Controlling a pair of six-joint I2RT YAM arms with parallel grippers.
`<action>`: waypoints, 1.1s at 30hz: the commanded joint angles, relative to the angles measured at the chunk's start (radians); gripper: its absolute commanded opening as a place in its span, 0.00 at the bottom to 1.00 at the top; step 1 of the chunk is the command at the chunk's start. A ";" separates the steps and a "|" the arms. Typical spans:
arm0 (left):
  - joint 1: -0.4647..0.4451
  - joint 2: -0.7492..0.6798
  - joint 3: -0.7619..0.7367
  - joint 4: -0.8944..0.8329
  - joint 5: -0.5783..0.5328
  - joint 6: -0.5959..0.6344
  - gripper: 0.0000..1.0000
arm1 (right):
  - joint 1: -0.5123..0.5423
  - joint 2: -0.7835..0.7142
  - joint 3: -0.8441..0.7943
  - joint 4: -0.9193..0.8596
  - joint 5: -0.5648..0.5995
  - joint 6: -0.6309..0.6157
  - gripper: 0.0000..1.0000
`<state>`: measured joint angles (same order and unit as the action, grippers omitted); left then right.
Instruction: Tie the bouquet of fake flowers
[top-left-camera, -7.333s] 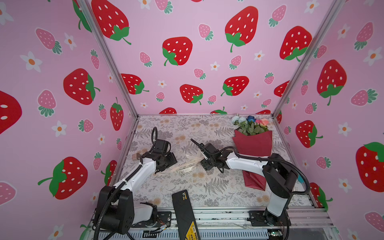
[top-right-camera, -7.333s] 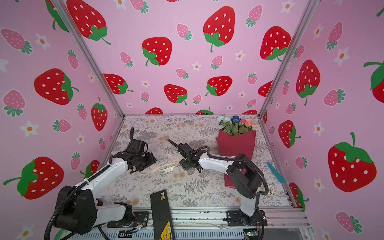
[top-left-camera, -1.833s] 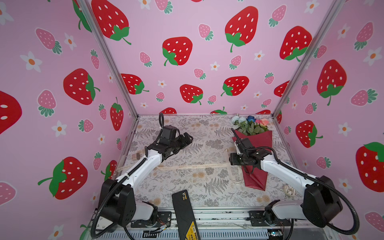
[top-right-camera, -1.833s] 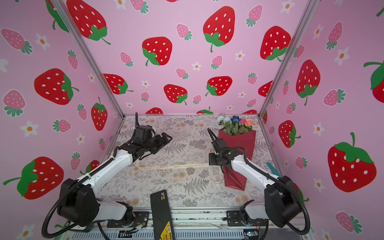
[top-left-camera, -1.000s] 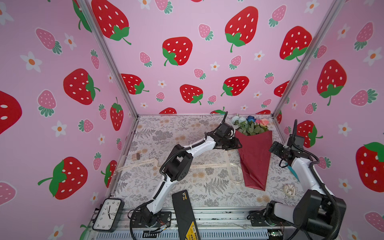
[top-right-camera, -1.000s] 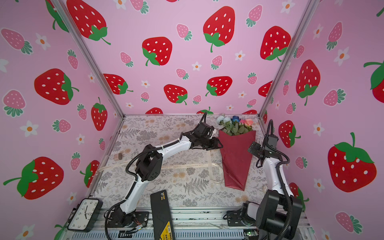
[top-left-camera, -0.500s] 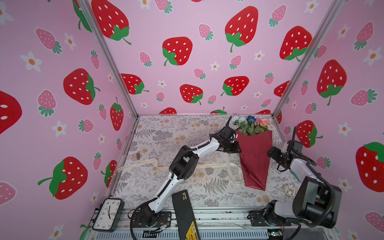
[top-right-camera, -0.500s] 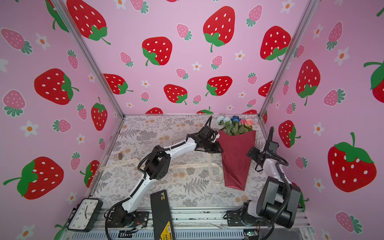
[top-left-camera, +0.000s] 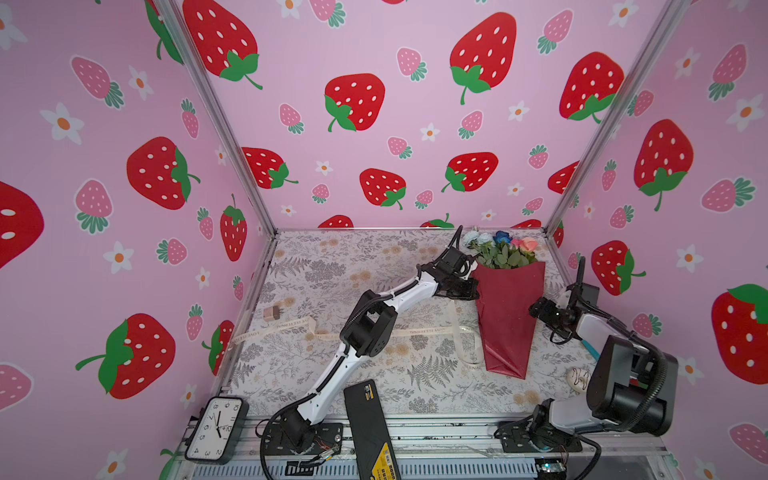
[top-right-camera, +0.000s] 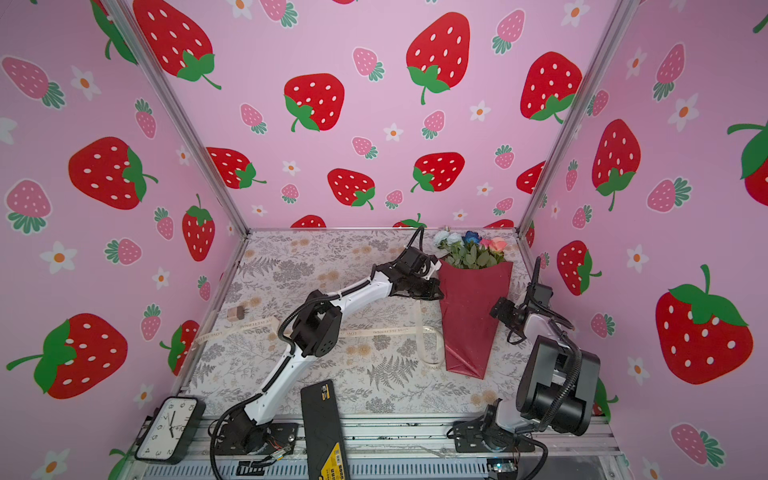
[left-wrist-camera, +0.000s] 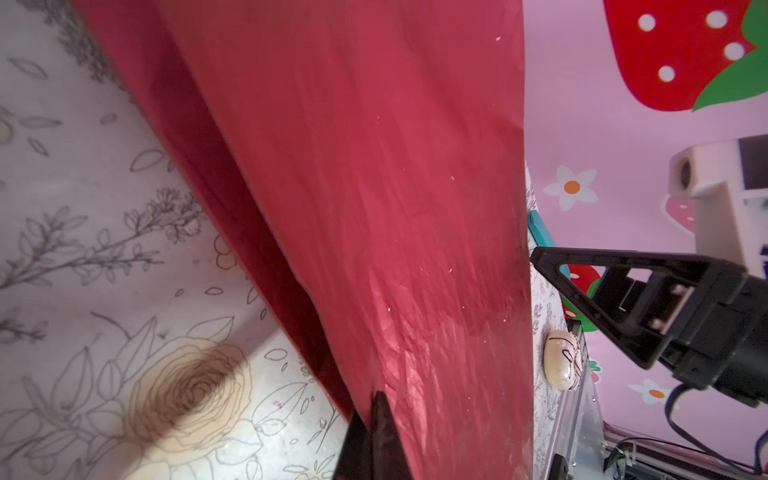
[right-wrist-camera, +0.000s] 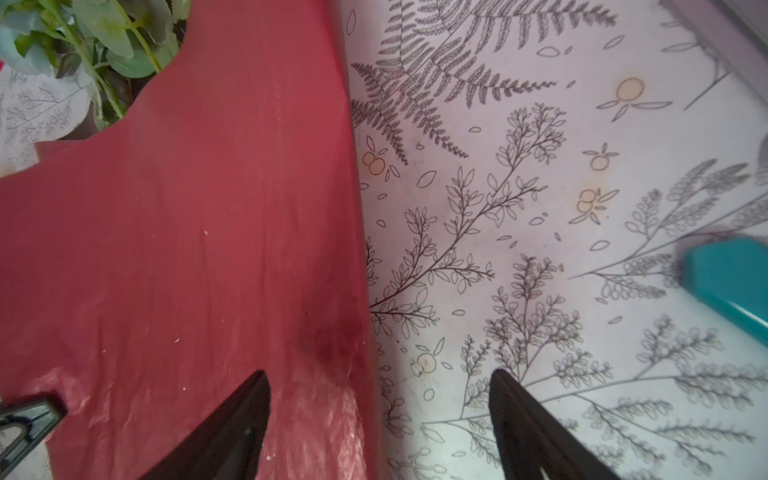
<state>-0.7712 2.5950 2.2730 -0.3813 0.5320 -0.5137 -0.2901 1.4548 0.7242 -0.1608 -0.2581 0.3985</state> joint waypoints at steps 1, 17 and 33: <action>0.001 0.056 0.055 0.012 -0.018 0.029 0.00 | 0.004 0.012 -0.019 0.022 -0.030 -0.013 0.88; 0.004 0.151 0.085 0.027 -0.057 -0.069 0.00 | 0.134 0.068 -0.004 0.059 -0.046 0.026 0.90; -0.022 0.174 0.068 0.040 -0.074 -0.116 0.00 | 0.387 0.240 0.173 -0.003 0.092 0.044 0.94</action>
<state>-0.7757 2.7190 2.3466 -0.3168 0.4778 -0.6086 0.0643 1.6577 0.8623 -0.1276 -0.1936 0.4435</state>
